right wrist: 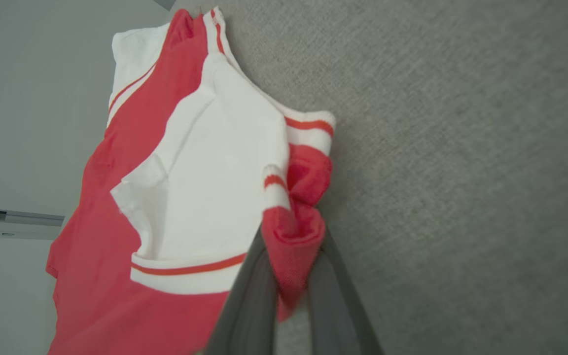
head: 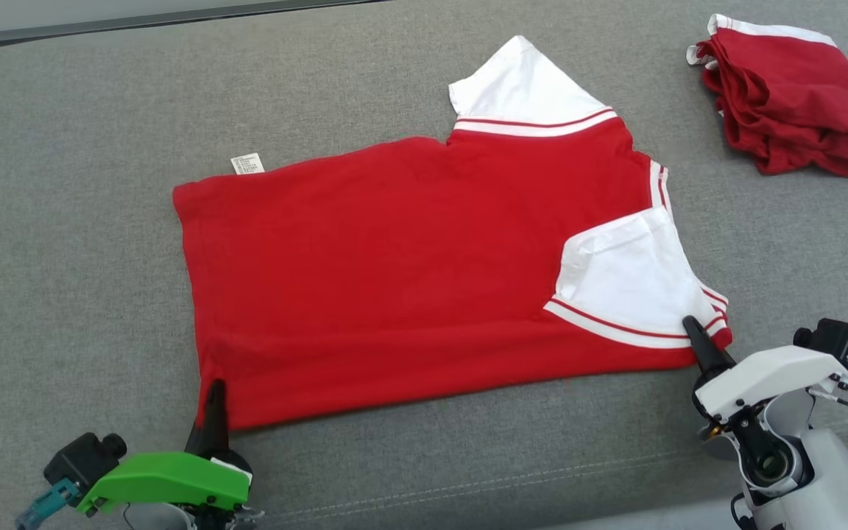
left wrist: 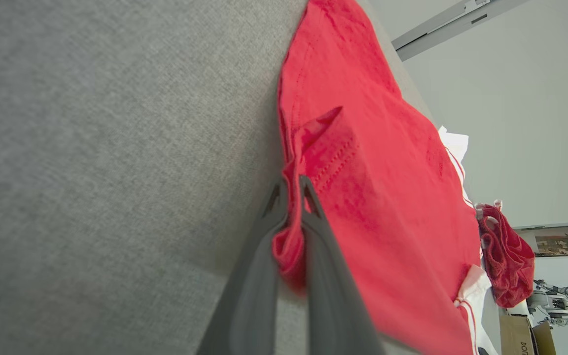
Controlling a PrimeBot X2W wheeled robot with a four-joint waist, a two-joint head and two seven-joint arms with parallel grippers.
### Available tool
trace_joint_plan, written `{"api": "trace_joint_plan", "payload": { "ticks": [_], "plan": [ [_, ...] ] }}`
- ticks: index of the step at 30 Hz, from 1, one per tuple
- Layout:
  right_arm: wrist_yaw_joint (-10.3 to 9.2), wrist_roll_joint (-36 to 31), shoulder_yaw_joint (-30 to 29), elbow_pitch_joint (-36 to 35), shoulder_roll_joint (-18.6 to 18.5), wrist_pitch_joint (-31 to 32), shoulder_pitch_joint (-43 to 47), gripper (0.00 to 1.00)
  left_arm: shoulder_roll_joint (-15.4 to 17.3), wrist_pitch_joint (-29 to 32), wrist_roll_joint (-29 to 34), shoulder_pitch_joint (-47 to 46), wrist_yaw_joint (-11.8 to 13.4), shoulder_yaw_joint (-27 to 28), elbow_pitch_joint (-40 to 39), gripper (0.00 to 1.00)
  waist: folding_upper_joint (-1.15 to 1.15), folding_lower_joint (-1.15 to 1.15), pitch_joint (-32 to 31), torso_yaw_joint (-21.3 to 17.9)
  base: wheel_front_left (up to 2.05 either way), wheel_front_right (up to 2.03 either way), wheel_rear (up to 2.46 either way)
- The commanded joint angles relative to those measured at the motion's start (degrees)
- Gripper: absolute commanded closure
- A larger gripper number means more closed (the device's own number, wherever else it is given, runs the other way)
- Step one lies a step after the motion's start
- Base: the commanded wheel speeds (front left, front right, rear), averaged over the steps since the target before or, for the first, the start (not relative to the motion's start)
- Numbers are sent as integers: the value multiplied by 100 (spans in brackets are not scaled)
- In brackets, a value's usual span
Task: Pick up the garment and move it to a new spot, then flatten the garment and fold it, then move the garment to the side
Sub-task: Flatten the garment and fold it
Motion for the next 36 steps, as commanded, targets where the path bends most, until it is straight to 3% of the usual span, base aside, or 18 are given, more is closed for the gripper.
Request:
{"api": "trace_joint_plan", "payload": {
  "ticks": [1,9,10,11,12,13,14,15,18,24,29,36],
  "plan": [
    [-4,-65,-74,-40,-14,-18,160,100,-6,-62,45,92,-42,-12,84,100,0,0,-1,-15,0,0,0],
    [-6,-179,-59,-4,46,-52,256,100,104,-149,166,13,-21,-9,479,100,0,0,-36,-104,0,0,0],
    [-6,-212,-51,23,43,-71,261,91,121,-144,187,8,-8,-27,516,96,0,0,-45,-106,0,0,0],
    [-6,-212,-51,23,43,-71,261,91,121,-144,187,8,-8,-27,516,96,0,0,-45,-106,0,0,0],
    [-6,-230,-43,39,30,-91,275,70,150,-149,232,13,12,-51,541,73,0,0,-56,-105,0,0,0],
    [-6,-237,-37,51,26,-106,296,51,198,-152,297,21,16,-84,560,23,0,0,-66,-105,0,0,0],
    [-6,-234,-34,51,24,-120,316,5,222,-162,334,35,23,-105,566,0,0,0,-76,-105,0,0,0],
    [-6,-236,-48,35,11,-146,331,0,250,-164,396,58,33,-136,561,0,0,0,-87,-106,0,0,0],
    [-6,-286,-64,-47,-86,-215,463,0,406,-165,628,151,110,-243,471,0,0,0,-124,-110,0,0,0],
    [-2,-493,-104,-491,-411,-301,645,0,1015,35,1175,149,315,-388,24,0,0,0,-166,-143,0,0,0],
    [-2,-792,-8,-1120,-682,-315,642,0,1599,437,1667,-369,383,-579,-305,0,0,0,-149,-183,0,0,0],
    [-2,-804,369,-2001,-911,-154,460,0,1916,1132,2031,-1582,298,-908,-108,0,0,0,101,-274,0,0,0]
  ]
}}
